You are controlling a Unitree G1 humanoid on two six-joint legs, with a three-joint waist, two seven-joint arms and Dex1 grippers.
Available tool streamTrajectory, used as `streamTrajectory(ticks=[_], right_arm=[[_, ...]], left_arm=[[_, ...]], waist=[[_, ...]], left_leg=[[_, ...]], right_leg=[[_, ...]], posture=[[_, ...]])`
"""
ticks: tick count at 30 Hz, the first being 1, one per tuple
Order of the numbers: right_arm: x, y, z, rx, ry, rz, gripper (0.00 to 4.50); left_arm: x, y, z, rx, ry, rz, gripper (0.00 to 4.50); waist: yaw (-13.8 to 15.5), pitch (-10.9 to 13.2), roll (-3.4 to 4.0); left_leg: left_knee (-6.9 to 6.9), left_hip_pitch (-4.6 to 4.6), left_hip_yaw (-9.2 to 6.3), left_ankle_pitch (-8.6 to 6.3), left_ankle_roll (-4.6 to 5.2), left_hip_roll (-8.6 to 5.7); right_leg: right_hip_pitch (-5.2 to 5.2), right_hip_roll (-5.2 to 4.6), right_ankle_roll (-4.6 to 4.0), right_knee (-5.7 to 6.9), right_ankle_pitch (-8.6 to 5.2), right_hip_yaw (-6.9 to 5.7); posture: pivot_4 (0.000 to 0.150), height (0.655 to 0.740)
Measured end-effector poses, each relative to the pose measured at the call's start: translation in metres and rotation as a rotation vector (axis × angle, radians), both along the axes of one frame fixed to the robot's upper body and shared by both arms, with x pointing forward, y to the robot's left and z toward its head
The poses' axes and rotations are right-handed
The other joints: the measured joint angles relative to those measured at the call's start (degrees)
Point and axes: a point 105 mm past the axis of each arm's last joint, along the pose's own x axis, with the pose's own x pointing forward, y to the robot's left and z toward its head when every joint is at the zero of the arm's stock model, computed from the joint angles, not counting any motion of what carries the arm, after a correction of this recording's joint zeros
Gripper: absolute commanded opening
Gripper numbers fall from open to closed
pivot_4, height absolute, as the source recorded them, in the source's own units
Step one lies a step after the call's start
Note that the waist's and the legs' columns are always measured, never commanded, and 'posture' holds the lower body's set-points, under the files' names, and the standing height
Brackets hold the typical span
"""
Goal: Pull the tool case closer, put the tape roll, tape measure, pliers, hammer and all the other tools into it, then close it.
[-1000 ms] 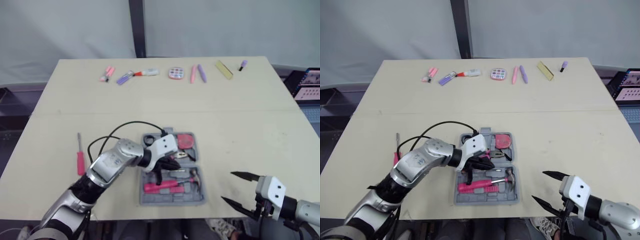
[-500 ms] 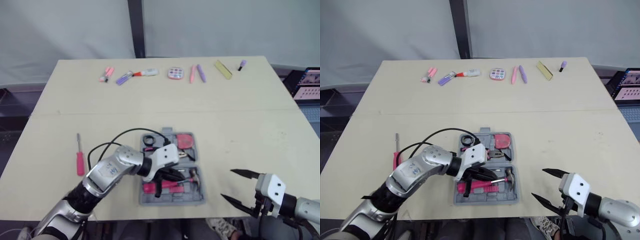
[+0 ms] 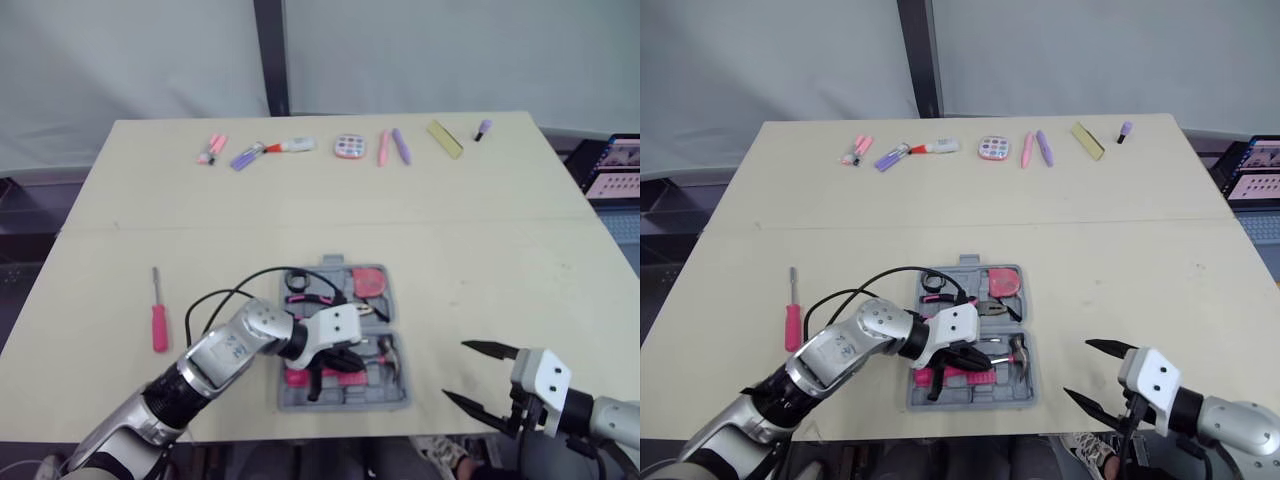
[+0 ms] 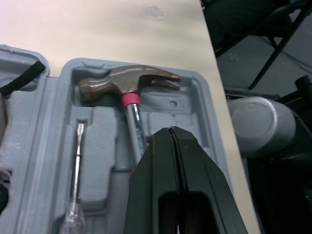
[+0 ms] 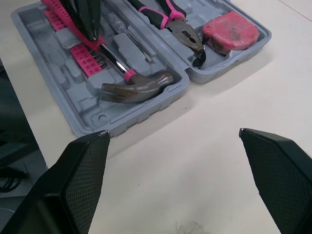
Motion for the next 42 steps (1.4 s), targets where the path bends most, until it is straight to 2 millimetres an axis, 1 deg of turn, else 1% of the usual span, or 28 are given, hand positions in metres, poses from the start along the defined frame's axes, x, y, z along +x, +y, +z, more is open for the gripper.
streamTrajectory(ticks=[2,6,9,15,17,20,22,27,29,33,35,38,42], right_arm=[[0.000,0.000,0.000,0.000,0.000,-0.002,4.50],[0.001,-0.001,0.000,-0.001,-0.003,-0.008,4.50],[0.001,-0.001,0.000,-0.001,-0.004,-0.010,4.50],[0.001,-0.001,0.000,-0.001,-0.005,-0.010,4.50],[0.001,-0.001,0.000,-0.001,-0.005,-0.010,4.50],[0.001,-0.001,0.000,-0.001,-0.005,-0.010,4.50],[0.001,-0.001,0.000,-0.001,-0.005,-0.010,4.50],[0.001,-0.001,0.001,-0.001,-0.006,-0.010,4.50],[0.001,-0.001,0.001,-0.001,-0.008,-0.009,4.50],[0.001,-0.001,0.001,-0.002,-0.007,-0.012,4.50],[0.001,-0.002,0.001,-0.002,-0.006,-0.012,4.50],[0.000,-0.002,0.000,-0.002,-0.002,-0.015,4.50],[-0.001,-0.004,0.001,0.005,-0.002,-0.026,4.50]], left_arm=[[0.004,0.003,-0.007,0.028,-0.009,0.013,0.03],[0.006,0.003,-0.009,0.041,-0.041,0.008,0.03],[0.006,0.004,-0.012,0.049,-0.035,0.005,0.03],[0.007,0.003,-0.011,0.048,-0.053,-0.002,0.03],[0.008,-0.001,-0.009,0.029,-0.053,0.000,0.03],[0.012,-0.008,0.001,-0.042,-0.053,0.024,0.03],[0.014,-0.010,0.003,-0.060,-0.057,0.034,0.03],[0.019,-0.007,-0.002,-0.049,-0.062,0.051,0.03],[0.018,-0.007,-0.003,-0.050,-0.067,0.050,0.03],[0.016,-0.003,-0.013,-0.040,-0.057,0.057,0.03],[0.015,-0.001,-0.014,-0.046,-0.061,0.053,0.03],[0.014,0.004,-0.015,-0.047,-0.063,0.052,0.03],[0.017,0.014,-0.016,-0.042,-0.072,0.075,0.03]], waist=[[0.02,0.00,0.00],[0.06,0.00,0.00],[0.02,0.00,0.00],[0.04,0.00,0.00],[0.06,0.00,0.00],[0.13,0.00,0.00],[0.05,0.00,0.00],[0.05,0.00,0.00],[0.10,0.00,0.00],[0.04,0.00,0.00],[0.07,0.00,0.00],[0.02,0.00,0.00],[0.05,-0.01,0.01]], left_leg=[[0.01,0.00,0.00,0.00,0.00,0.00],[0.01,0.00,0.00,0.00,0.00,-0.01],[0.01,0.00,0.00,0.00,0.00,0.00],[0.01,0.00,0.00,0.00,0.00,0.00],[0.01,0.00,0.00,0.00,0.00,-0.01],[0.03,-0.01,-0.01,0.00,0.00,-0.01],[0.02,-0.01,0.01,0.00,0.00,0.00],[0.02,-0.01,0.03,0.00,0.00,-0.02],[0.02,-0.01,0.02,0.00,0.00,-0.02],[0.02,-0.01,0.03,0.00,0.00,-0.01],[0.02,-0.01,0.02,0.00,0.00,-0.01],[0.01,-0.01,0.02,0.00,0.00,0.01],[0.02,-0.01,0.02,0.00,0.00,0.00]], right_leg=[[0.00,0.00,0.00,0.00,0.00,0.00],[0.00,-0.01,0.00,0.01,0.00,0.00],[-0.01,0.00,0.00,0.01,0.00,0.00],[-0.01,0.00,0.00,0.02,0.00,0.00],[-0.01,-0.02,0.00,0.02,0.00,0.00],[-0.01,-0.02,0.00,0.02,0.00,-0.01],[-0.01,0.00,0.00,0.01,0.00,0.00],[-0.04,-0.02,0.00,0.04,0.00,0.01],[-0.04,-0.02,0.00,0.04,0.00,0.01],[-0.05,-0.01,0.00,0.04,0.00,0.01],[-0.05,-0.02,0.00,0.04,0.00,0.01],[-0.05,-0.01,0.00,0.04,0.00,0.01],[-0.05,-0.02,0.00,0.04,0.00,0.02]], posture=[[0.150,0.7400],[0.150,0.7400],[0.150,0.7400],[0.150,0.7400],[0.150,0.7400],[0.150,0.7400],[0.150,0.7400],[0.150,0.7400],[0.150,0.7400],[0.150,0.7400],[0.150,0.7400],[0.150,0.7400],[0.150,0.7400]])
